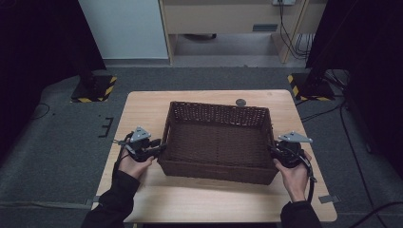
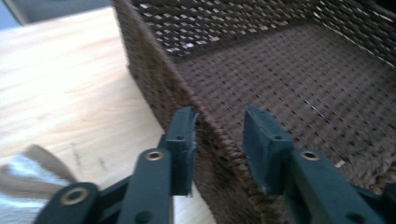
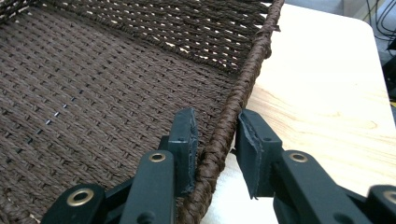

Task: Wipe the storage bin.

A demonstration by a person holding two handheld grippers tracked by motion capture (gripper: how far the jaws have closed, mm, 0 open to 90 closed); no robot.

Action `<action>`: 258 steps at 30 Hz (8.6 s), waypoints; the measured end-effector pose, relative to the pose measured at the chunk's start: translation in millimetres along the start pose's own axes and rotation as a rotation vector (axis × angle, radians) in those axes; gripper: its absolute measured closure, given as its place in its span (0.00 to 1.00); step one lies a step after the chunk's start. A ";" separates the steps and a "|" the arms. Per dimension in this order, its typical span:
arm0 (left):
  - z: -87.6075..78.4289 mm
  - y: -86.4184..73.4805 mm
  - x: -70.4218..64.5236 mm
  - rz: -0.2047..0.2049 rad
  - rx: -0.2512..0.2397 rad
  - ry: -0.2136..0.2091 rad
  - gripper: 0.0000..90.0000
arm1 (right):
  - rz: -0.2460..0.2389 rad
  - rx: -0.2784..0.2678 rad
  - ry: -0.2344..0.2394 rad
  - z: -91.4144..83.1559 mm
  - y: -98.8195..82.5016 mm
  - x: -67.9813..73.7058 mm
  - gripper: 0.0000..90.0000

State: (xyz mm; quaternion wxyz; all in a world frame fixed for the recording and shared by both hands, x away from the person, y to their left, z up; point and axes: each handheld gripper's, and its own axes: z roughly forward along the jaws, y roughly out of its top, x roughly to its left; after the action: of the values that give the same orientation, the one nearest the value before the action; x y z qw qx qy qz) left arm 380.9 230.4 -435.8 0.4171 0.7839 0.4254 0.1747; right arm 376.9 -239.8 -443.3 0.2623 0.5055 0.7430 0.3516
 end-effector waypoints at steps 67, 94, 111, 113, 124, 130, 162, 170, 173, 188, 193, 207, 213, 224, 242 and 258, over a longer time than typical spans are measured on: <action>-5.4 -71.8 64.7 -0.099 0.176 0.172 0.59 | 0.024 0.037 0.018 1.6 2.6 -2.7 0.67; -19.3 1.0 67.2 -0.041 -0.110 0.128 0.73 | 0.020 0.045 0.050 0.6 2.2 2.8 0.79; 41.1 -1.0 78.2 -0.045 -0.019 0.096 0.75 | 0.008 0.049 0.055 -0.1 1.9 6.5 0.78; 51.1 -8.8 77.0 -0.041 0.031 0.087 0.75 | 0.008 0.050 0.056 -0.2 1.9 6.4 0.78; 40.6 -11.2 83.5 -0.101 -0.008 0.062 0.75 | 0.010 0.046 0.056 -0.1 1.4 6.5 0.77; 2.3 12.1 77.5 -0.052 -0.110 0.017 0.75 | 0.009 0.046 0.056 -0.2 1.3 6.5 0.77; -5.0 0.8 53.6 0.027 -0.057 -0.017 0.74 | 0.014 0.049 0.060 -3.6 -0.5 8.7 0.74; 15.3 4.0 61.3 0.029 -0.061 -0.011 0.75 | 0.031 0.053 0.060 -3.6 0.3 9.1 0.68; 21.5 -11.4 58.5 0.014 -0.023 -0.015 0.75 | 0.027 0.044 0.063 -4.2 -0.3 8.4 0.66; -3.5 -11.2 57.9 0.017 -0.019 -0.042 0.75 | 0.002 -0.013 0.070 -11.8 2.1 -1.9 0.61; -14.9 1.2 50.7 0.052 -0.029 -0.068 0.75 | -0.027 0.012 0.067 -11.8 2.1 -3.5 0.73; 35.7 -30.1 51.0 0.077 0.137 -0.045 0.75 | -0.021 0.047 0.082 -8.9 -0.3 1.4 0.78; 17.8 -23.1 57.5 0.030 0.068 -0.048 0.75 | -0.027 0.047 0.088 -10.4 -1.7 1.5 0.77; -6.6 -2.7 47.4 0.108 -0.004 -0.062 0.74 | -0.016 0.041 0.099 -11.9 -3.5 4.0 0.76; -3.6 -23.7 60.7 0.043 -0.001 -0.086 0.74 | -0.023 0.039 0.119 -12.6 -4.7 5.6 0.75; -5.7 -5.0 60.4 0.120 -0.031 -0.097 0.74 | -0.017 0.036 0.127 -7.3 -1.4 11.3 0.73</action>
State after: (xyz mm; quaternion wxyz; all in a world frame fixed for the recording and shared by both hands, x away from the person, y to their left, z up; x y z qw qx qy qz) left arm 409.5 283.9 -441.3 0.4381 0.8090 0.3543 0.1678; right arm 366.7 -231.5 -440.3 0.2085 0.4805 0.7685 0.3675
